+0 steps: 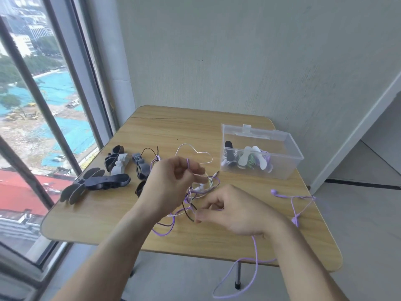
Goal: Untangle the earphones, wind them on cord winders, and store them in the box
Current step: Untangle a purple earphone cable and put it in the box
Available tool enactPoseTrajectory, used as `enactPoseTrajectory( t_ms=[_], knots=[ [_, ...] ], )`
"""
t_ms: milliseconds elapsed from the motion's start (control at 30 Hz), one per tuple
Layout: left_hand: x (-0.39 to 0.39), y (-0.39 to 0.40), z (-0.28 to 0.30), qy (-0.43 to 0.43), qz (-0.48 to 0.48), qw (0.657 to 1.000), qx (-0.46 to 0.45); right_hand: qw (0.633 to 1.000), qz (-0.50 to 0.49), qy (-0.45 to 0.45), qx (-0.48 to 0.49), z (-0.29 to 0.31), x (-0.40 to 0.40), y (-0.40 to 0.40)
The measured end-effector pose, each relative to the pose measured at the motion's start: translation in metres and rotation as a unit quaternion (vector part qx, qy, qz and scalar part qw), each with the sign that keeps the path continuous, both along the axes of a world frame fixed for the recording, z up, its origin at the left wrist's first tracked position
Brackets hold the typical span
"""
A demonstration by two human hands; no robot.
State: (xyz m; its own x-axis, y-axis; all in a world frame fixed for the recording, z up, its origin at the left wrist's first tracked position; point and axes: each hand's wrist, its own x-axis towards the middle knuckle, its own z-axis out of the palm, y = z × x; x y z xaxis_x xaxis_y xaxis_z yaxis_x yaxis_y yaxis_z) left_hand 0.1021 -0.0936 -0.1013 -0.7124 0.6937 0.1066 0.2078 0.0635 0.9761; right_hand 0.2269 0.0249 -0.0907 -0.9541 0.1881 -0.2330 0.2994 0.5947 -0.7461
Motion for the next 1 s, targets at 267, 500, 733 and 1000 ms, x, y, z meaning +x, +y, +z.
enactPoseTrajectory(
  t_ms=[267, 500, 733, 1000],
  knots=[
    [-0.003, -0.008, -0.004, 0.079, -0.250, 0.957, -0.122, 0.953, -0.093, 0.069, -0.279, 0.014, 0.015, 0.032],
    [-0.004, -0.005, 0.002, -0.134, -0.256, 0.954, -0.083, 0.933, -0.191, 0.131, -0.276, 0.005, 0.013, 0.043],
    [-0.001, -0.004, 0.005, -0.255, -0.235, 0.937, 0.039, 0.941, -0.237, 0.146, -0.194, -0.001, 0.002, 0.032],
    [-0.002, -0.002, 0.008, -0.275, -0.054, 0.946, 0.165, 0.982, -0.011, -0.068, -0.176, 0.004, -0.002, -0.002]
  ],
)
